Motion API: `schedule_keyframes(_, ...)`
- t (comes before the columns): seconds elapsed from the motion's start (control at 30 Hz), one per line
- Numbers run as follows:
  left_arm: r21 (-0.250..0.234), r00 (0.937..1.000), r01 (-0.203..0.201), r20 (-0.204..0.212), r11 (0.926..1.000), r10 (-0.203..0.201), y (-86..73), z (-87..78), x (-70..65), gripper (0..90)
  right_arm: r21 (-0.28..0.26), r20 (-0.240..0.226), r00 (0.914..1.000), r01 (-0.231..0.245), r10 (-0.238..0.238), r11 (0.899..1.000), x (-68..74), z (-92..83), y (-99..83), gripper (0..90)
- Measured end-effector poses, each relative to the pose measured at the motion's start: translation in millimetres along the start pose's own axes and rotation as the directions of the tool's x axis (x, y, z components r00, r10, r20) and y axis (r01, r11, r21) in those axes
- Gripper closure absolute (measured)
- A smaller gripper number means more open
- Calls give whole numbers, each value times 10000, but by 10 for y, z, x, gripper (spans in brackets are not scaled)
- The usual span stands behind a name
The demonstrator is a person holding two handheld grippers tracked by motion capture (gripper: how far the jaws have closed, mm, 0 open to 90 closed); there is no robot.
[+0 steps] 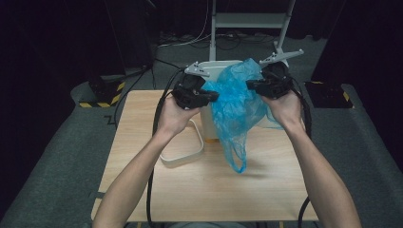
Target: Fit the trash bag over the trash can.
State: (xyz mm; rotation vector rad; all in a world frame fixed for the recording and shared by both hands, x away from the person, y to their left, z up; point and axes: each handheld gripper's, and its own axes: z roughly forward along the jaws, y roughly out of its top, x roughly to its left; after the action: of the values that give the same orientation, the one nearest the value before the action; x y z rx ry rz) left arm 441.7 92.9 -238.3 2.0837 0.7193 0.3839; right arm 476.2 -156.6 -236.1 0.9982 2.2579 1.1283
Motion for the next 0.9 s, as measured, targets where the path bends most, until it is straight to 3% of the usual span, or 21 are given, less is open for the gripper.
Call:
schedule_keyframes(0.4,-38,9994,324,-140,9995,-324,21,-66,155,900,-366,-363,9993,-126,112,9993,3,-16,13,899)
schedule_keyframes(0.7,31,9928,539,-1074,9985,-533,47,-50,449,900,-166,-554,9984,-132,122,9998,-1,17,9,899)
schedule_keyframes(0.77,-120,9899,851,-1129,9963,-859,22,-33,542,897,-74,-601,9981,-166,161,9998,5,61,12,899)
schedule_keyframes(0.8,-120,9899,851,-1129,9963,-859,22,-33,542,880,-74,-601,9981,-166,161,9998,5,61,12,899)
schedule_keyframes(0.83,-359,9887,1126,-954,9930,-1156,-1,-47,550,792,-27,-599,9982,-89,87,10000,26,110,19,899)
schedule_keyframes(0.9,-517,9894,1107,-888,9925,-1150,-14,-90,496,614,37,-568,9984,-57,59,10000,52,157,26,899)
